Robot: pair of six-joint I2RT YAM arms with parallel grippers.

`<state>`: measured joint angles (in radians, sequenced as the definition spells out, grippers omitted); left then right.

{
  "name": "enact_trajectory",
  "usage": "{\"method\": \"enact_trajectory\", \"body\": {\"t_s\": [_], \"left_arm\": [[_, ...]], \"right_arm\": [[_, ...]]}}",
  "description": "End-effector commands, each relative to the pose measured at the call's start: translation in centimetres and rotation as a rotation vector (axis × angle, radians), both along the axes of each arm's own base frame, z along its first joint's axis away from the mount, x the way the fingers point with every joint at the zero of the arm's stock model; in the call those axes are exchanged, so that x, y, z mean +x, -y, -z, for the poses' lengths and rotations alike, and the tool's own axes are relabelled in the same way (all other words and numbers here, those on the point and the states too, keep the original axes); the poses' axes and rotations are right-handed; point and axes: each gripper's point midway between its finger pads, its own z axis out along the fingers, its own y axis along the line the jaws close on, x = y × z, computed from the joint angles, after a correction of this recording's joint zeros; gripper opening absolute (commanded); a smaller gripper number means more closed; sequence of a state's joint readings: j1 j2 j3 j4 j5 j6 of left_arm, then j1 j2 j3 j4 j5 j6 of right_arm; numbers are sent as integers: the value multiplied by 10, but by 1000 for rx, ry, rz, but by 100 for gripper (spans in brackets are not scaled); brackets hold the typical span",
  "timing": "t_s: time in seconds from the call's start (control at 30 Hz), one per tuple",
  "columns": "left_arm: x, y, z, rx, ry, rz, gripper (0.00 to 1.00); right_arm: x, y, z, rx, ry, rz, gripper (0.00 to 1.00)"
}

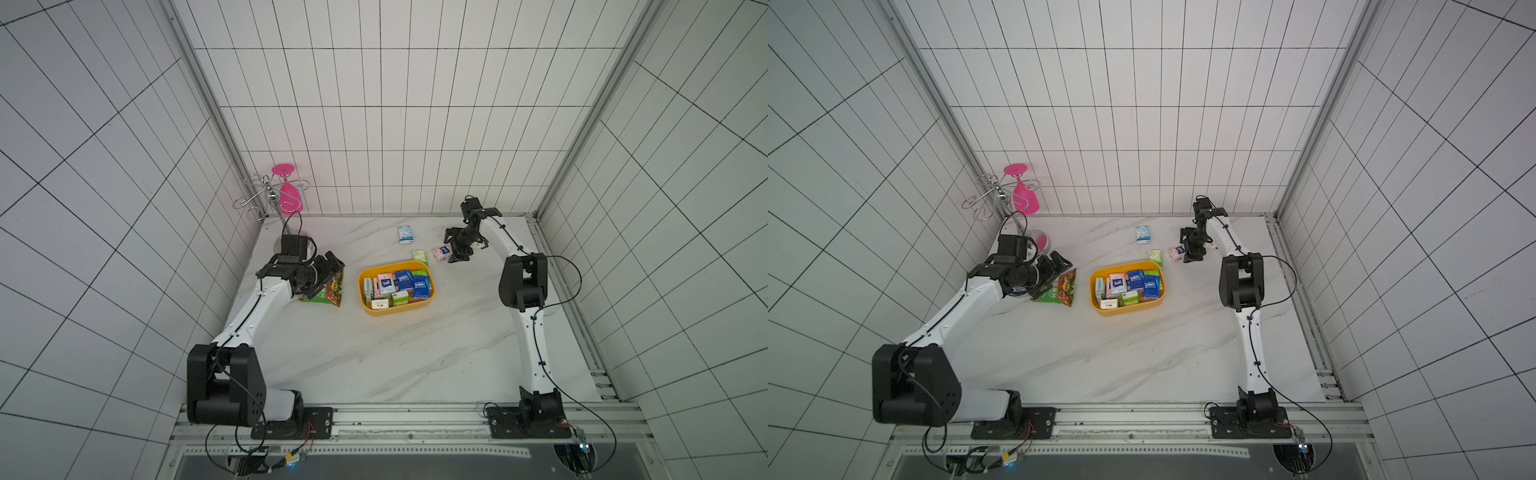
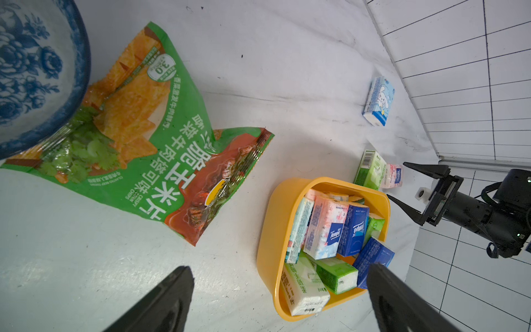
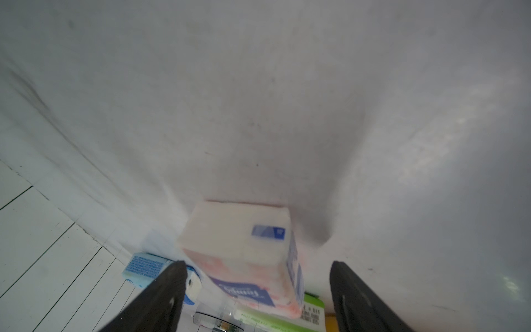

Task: Put the pocket tissues into the storage box
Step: Pick up the pocket tissues from the center of the board.

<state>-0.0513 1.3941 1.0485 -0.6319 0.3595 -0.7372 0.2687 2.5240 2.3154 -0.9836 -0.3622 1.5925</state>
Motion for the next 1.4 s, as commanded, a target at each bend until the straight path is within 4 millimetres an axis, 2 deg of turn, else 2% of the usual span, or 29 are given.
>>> {"method": "enact_trajectory", "body": {"t_s": [0.0, 0.23, 0.4, 0.53, 0.63, 0.77, 0.83, 0.97, 1.1, 1.37], "left_arm": [[6, -1, -10, 0, 52, 2, 97], [5, -5, -11, -2, 58, -15, 97], [1, -6, -9, 0, 56, -23, 97], [-3, -9, -9, 1, 57, -30, 97], [-6, -10, -10, 4, 57, -31, 97], [-9, -14, -11, 14, 57, -34, 98], [-10, -16, -10, 17, 56, -36, 97], [-12, -17, -11, 13, 54, -36, 97], [-13, -18, -9, 13, 52, -35, 97], [-9, -19, -11, 10, 56, -25, 97]], "right_arm": [[-6, 0, 3, -24, -40, 4, 81], [-15, 3, 18, -51, -93, -21, 78], [-7, 4, 24, -51, -61, -42, 71], [-5, 10, 26, -90, -40, -67, 68], [0, 11, 29, -106, -12, -88, 62], [6, 11, 32, -118, 13, -94, 61], [9, 11, 32, -128, 32, -103, 59], [12, 12, 32, -135, 50, -113, 46], [17, 14, 24, -149, 85, -115, 42], [28, 12, 8, -142, 153, -122, 25]]}}
